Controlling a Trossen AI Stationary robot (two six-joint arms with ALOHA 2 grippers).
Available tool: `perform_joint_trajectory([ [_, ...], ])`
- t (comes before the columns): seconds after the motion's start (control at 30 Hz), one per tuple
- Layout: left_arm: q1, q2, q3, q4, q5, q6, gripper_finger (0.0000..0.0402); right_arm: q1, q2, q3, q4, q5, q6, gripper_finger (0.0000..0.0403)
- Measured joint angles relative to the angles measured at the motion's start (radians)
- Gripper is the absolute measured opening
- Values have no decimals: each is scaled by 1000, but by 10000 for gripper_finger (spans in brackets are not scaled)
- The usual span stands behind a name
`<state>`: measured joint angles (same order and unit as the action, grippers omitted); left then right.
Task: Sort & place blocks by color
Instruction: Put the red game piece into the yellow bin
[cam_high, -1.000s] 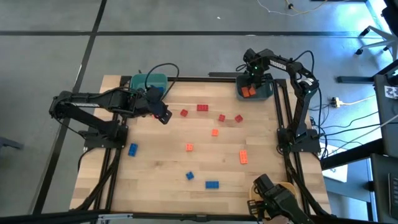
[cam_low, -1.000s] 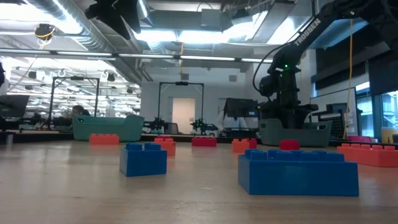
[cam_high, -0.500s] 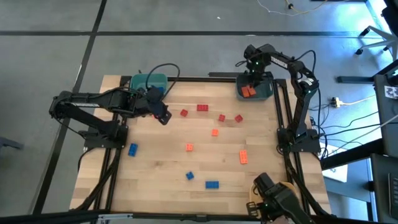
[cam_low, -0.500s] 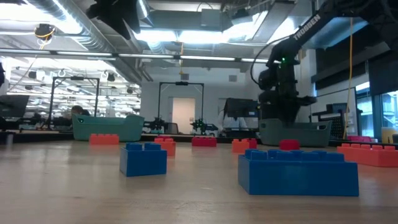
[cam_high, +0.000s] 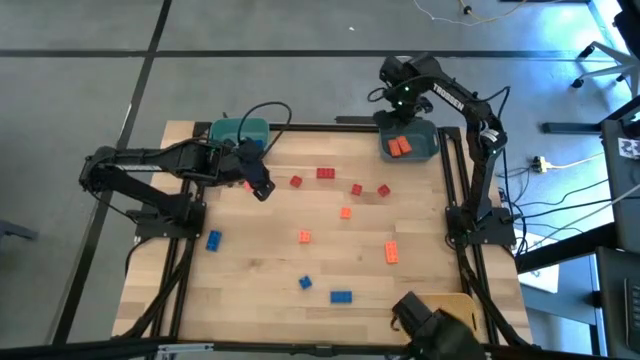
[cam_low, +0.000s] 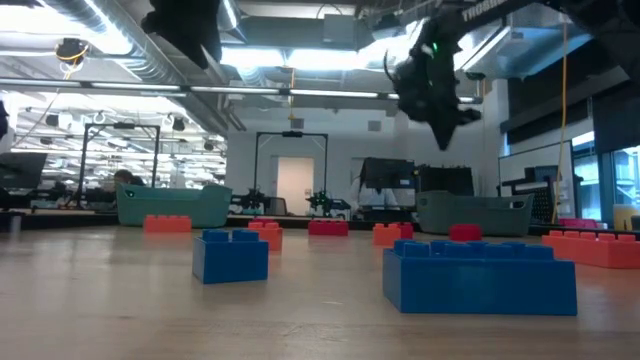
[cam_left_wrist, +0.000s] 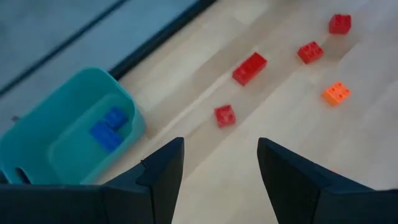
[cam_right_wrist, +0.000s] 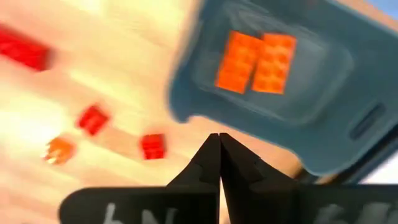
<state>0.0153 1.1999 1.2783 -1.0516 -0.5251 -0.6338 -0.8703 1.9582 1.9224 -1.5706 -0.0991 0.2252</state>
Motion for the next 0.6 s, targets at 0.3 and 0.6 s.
perform_joint_trajectory([
  [0.3,192,61,2,69,257,-12,198,177,-149,99,-2,-121,-73,4],
  [0.6,325,245,1,171,412,43,198,318,-355,123,13,-96,5,3],
])
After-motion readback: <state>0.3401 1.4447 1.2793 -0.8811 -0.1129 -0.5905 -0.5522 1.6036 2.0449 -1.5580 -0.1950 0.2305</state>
